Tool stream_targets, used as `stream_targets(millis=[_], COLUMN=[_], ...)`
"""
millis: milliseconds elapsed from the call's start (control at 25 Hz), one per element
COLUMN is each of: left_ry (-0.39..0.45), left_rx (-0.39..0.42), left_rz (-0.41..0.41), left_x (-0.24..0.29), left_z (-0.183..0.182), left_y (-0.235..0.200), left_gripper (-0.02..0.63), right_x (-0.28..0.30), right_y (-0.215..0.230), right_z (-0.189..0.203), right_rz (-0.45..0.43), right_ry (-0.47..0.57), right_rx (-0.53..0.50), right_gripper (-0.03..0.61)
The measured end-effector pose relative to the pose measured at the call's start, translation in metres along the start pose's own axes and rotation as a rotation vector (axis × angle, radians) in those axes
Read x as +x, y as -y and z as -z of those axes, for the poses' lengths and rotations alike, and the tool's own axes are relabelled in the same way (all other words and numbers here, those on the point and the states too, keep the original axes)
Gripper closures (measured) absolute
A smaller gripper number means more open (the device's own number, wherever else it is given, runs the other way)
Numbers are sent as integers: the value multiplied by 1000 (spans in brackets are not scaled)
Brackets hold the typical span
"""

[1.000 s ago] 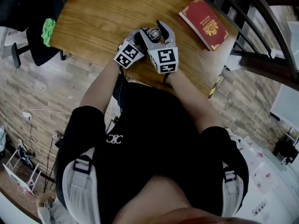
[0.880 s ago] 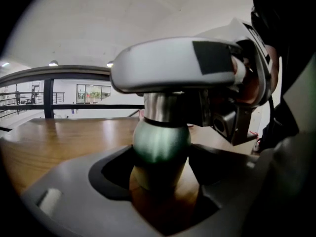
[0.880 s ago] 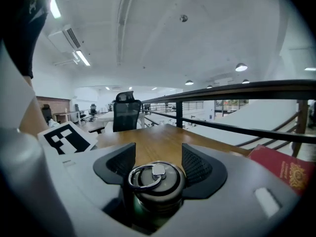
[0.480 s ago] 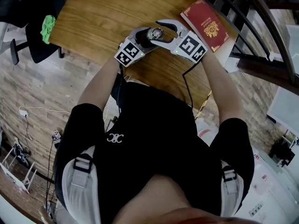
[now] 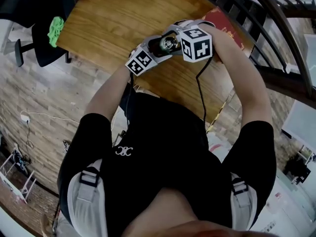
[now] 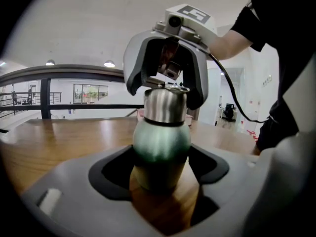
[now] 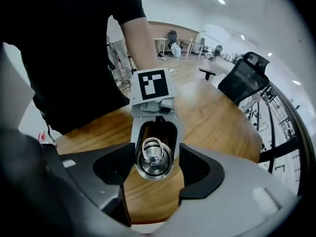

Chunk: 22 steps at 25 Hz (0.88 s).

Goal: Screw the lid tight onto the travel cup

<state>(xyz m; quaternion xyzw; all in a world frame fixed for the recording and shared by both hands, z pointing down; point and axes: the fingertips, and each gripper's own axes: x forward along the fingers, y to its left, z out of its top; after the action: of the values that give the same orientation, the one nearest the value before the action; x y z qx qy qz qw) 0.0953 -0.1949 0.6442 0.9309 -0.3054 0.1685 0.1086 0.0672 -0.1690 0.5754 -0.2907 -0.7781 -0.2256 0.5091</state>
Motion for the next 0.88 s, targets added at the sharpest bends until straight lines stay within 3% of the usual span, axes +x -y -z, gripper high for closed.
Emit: stream_targets(millis=[200,360,880], left_ry=[-1,5,5], left_rx=[4,2,4], left_rz=[4,5,-11], left_x=[-1,-3,-3], left_z=[0,2,3], left_y=[-1,-1,-1], left_gripper=[215,215,215], right_x=[7,9,-7], right_y=[-4,-3,15], right_z=[-1,-3,-10], right_rz=[-80,-69,293], right_ry=[-25,33,447], right_rx=[-22,18,348], right_gripper=[310,310,311])
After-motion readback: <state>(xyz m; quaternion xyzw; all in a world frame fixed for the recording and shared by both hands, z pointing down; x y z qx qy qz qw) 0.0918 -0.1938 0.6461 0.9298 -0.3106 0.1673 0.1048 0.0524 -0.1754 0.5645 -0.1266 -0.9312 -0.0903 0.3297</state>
